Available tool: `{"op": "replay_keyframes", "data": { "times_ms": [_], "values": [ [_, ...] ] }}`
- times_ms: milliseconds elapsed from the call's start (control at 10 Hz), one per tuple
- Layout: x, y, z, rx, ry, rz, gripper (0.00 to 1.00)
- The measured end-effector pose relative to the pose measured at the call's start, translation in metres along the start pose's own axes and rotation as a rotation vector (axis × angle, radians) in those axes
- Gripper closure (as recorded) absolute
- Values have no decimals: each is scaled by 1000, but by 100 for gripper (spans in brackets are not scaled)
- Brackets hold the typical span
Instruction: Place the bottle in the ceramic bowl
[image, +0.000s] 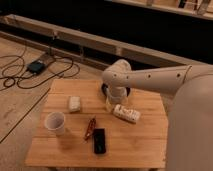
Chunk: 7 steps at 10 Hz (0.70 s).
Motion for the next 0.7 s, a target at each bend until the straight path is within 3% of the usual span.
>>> {"op": "replay_keyframes", "data": {
  "times_ms": [700],
  "values": [
    [-5, -35, 44, -40, 46, -46, 35]
  ]
}}
